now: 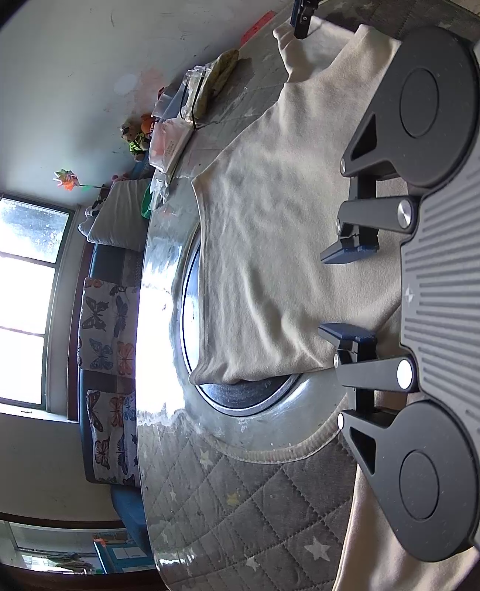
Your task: Fold clothes
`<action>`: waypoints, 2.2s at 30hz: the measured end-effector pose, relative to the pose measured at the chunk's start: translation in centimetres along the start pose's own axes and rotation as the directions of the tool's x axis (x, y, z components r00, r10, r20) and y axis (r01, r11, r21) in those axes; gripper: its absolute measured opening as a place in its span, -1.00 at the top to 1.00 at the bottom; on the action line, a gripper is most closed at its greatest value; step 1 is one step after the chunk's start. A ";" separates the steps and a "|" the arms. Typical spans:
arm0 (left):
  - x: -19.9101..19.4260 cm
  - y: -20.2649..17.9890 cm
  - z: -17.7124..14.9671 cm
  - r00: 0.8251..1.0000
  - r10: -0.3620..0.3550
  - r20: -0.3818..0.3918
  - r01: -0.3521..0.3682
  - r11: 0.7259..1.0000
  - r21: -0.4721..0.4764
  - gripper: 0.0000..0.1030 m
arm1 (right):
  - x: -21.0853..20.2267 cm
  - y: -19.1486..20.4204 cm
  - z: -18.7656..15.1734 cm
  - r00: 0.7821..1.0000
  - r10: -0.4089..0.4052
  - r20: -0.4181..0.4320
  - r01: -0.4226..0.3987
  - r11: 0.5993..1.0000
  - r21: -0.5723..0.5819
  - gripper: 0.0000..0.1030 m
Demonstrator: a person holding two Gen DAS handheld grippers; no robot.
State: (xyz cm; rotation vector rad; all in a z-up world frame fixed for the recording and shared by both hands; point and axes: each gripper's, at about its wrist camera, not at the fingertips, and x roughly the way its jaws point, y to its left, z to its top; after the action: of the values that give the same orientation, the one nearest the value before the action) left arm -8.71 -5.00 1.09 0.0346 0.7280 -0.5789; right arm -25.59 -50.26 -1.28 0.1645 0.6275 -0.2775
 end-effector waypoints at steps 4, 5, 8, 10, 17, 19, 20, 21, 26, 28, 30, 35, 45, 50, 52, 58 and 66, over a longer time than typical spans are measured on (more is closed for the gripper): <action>0.0 -0.2 0.0 1.000 0.000 0.001 0.000 1.000 0.007 0.22 | -0.2 -0.7 0.3 1.000 -0.022 -0.004 0.022 0.999 0.027 -0.31; 0.0 -0.3 0.0 1.000 0.001 0.000 -0.001 1.000 0.011 0.17 | -0.3 -0.3 0.3 1.000 -0.024 -0.001 0.024 1.000 0.013 -0.31; -0.1 -1.1 0.1 1.000 0.018 -0.005 -0.017 0.999 0.039 0.09 | -1.0 1.4 0.3 1.000 0.008 0.012 -0.008 0.999 -0.049 -0.32; -0.4 -1.8 0.1 1.000 0.017 0.002 -0.017 0.998 0.064 0.09 | -1.4 2.9 0.4 0.999 0.047 0.018 -0.046 0.995 -0.091 -0.35; -2.5 -6.1 0.1 0.992 -0.124 0.012 0.121 0.982 0.144 0.09 | -1.8 8.2 -0.3 0.983 0.180 -0.028 -0.182 0.953 -0.244 -0.48; -2.7 -8.0 0.0 0.983 -0.181 0.006 0.177 0.968 0.177 0.09 | -1.5 8.1 -0.8 0.985 0.166 -0.046 -0.173 0.955 -0.241 -0.48; -2.8 -9.0 -0.1 0.977 -0.212 0.001 0.208 0.959 0.193 0.09 | -1.4 8.0 -0.9 0.986 0.160 -0.054 -0.169 0.956 -0.239 -0.49; -2.7 -10.0 -0.1 0.969 -0.246 -0.008 0.243 0.948 0.204 0.09 | -1.4 7.7 -1.1 0.986 0.154 -0.057 -0.163 0.959 -0.231 -0.52; -1.4 -14.6 -0.8 0.934 -0.352 -0.069 0.356 0.889 0.289 0.09 | -1.8 5.7 -1.5 0.992 0.113 -0.055 -0.122 0.970 -0.209 -0.64; -0.9 -15.9 -1.2 0.924 -0.372 -0.092 0.381 0.868 0.319 0.09 | -1.6 4.8 -1.3 0.994 0.095 -0.054 -0.104 0.977 -0.187 -0.64; -0.6 -16.4 -1.8 0.921 -0.373 -0.113 0.389 0.855 0.343 0.09 | -1.4 4.1 -1.1 0.996 0.074 -0.052 -0.082 0.981 -0.177 -0.64; -1.8 -14.7 -2.2 0.928 -0.361 -0.093 0.371 0.874 0.313 0.09 | -1.1 3.4 -0.9 0.998 0.039 -0.046 -0.046 0.984 -0.171 -0.66; -5.4 -8.3 -2.5 0.971 -0.237 0.023 0.229 0.957 0.180 -0.01 | -2.2 5.8 0.4 0.993 0.118 -0.013 -0.118 0.975 -0.190 -0.68; -8.3 -0.3 -2.7 0.988 0.103 0.113 -0.103 0.995 -0.005 -0.01 | -2.5 9.3 1.5 0.971 0.240 -0.006 -0.235 0.944 -0.232 -0.74; -9.1 2.9 -2.9 0.963 0.243 0.114 -0.235 0.968 -0.084 -0.01 | -2.4 11.2 2.0 0.953 0.301 -0.010 -0.294 0.920 -0.258 -0.75; -9.3 10.5 -3.7 0.821 0.570 0.041 -0.547 0.805 -0.231 -0.08 | -2.4 15.8 2.1 0.901 0.431 -0.043 -0.420 0.845 -0.332 -0.82; -7.4 13.3 -3.2 0.845 0.535 -0.006 -0.514 0.810 -0.282 0.42 | -1.9 20.8 1.0 0.842 0.527 -0.120 -0.525 0.745 -0.411 -0.82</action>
State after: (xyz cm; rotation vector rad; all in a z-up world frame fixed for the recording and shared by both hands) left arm -8.30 10.53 1.17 -0.0422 0.6822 0.0589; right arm -20.14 -30.39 2.06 -0.0909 0.5983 0.4184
